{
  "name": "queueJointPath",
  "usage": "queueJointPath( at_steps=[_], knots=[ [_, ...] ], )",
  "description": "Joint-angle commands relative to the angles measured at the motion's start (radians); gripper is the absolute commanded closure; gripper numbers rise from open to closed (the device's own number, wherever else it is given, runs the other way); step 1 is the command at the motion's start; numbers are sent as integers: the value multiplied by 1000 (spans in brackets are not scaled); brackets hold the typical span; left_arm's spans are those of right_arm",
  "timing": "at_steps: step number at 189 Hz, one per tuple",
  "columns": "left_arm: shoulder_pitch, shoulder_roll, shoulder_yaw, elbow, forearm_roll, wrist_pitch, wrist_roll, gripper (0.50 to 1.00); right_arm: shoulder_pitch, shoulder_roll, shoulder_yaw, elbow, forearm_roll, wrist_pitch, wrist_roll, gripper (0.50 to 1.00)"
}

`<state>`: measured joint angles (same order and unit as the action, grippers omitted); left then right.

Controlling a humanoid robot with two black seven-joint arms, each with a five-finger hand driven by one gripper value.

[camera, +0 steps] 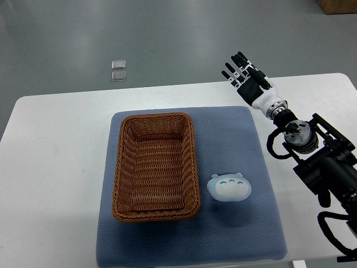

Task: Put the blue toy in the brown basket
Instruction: 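Move the right hand forward and down toward the pale blue toy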

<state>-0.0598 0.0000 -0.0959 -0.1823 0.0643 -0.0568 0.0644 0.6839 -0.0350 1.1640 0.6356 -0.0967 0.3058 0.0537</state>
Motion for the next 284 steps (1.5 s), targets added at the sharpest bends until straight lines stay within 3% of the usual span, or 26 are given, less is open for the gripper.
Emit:
queueJointPath(
  at_steps=[1,61,114,160,202,231,284],
  knots=[
    [0,0,1,1,0,0,0,500,-1,0,0,1,0,2,0,581],
    [0,0,-7,0,-1,3,0,500,13,-19,-60,13,-98,30,-5,581],
    [0,0,-5,-12,-1,3,-3,500,48,-232,-188,234,-410,76,-28,579],
    [-2,0,-4,-23,5,-3,-3,500,301,-522,-687,395,-666,148,-67,579],
    [-2,0,2,-29,5,-3,-3,500,554,-692,-1026,621,-713,263,-224,579],
    [-2,0,2,-29,5,-3,-3,500,713,-755,-1181,782,-706,305,-278,579],
    [-2,0,2,-29,3,-3,-3,500,895,-737,-1307,941,-598,305,-285,579]
  ],
)
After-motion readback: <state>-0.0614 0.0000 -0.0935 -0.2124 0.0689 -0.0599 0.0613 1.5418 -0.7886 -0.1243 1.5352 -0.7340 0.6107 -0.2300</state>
